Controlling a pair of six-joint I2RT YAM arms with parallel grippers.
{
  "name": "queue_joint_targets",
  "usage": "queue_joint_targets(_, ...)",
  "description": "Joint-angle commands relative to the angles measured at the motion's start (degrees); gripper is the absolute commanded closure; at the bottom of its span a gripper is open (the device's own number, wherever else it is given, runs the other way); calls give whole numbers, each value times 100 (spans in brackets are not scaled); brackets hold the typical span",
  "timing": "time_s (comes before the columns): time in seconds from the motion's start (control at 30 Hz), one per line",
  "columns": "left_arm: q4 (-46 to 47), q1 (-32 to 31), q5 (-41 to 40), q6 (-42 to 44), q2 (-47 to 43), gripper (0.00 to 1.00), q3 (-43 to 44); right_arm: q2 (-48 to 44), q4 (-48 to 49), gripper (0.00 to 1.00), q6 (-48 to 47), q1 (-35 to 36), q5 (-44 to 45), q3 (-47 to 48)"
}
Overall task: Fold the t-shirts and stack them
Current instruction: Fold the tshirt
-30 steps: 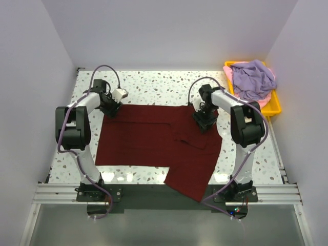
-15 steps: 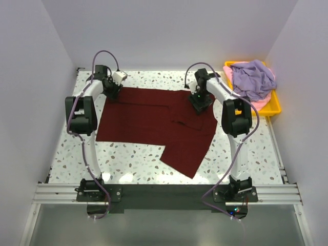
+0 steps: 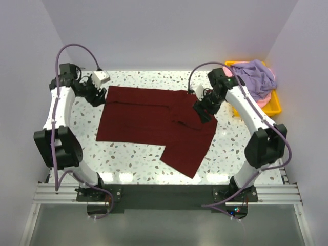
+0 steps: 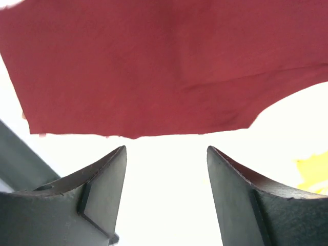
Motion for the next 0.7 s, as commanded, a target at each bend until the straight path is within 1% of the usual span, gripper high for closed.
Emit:
queue_joint_targets(0.0, -1483, 110, 515, 1668, -245, 37, -792, -525, -55, 35, -661, 528, 35, -1125)
queue_joint_targets(0.07, -1694, 163, 471, 1943, -404, 37, -1108, -693, 208, 37, -662, 801, 176, -1558)
queue_joint_targets(0.1, -1713, 207, 436, 2040, -561, 37, -1414, -806, 279, 39, -644, 1099, 299, -1760)
queue_joint_targets(0.13, -1713, 224, 401, 2180, -641, 37, -1557, -834, 445, 41, -618, 1241, 361, -2119)
queue_joint_targets(0.2, -1591, 242, 269, 2260, -878, 38, -1977, -878, 622, 44, -495, 1548, 466, -2429)
queue_joint_targets(0.23, -1520, 242, 225, 2269, -958, 38, -2102, -878, 797, 45, -460, 1611, 519, -2639)
queue_joint_targets(0.3, -1344, 233, 137, 2296, -1142, 39, -2410, -860, 904, 47, -424, 1708, 546, -2763)
queue_joint_targets(0.47, -1029, 233, -30, 2322, -1310, 39, -2744, -816, 1062, 51, -460, 1849, 616, -3071)
queue_joint_targets(0.67, -474, 242, -197, 2103, -1380, 40, -3069, -817, 1457, 51, -477, 2007, 783, -3537)
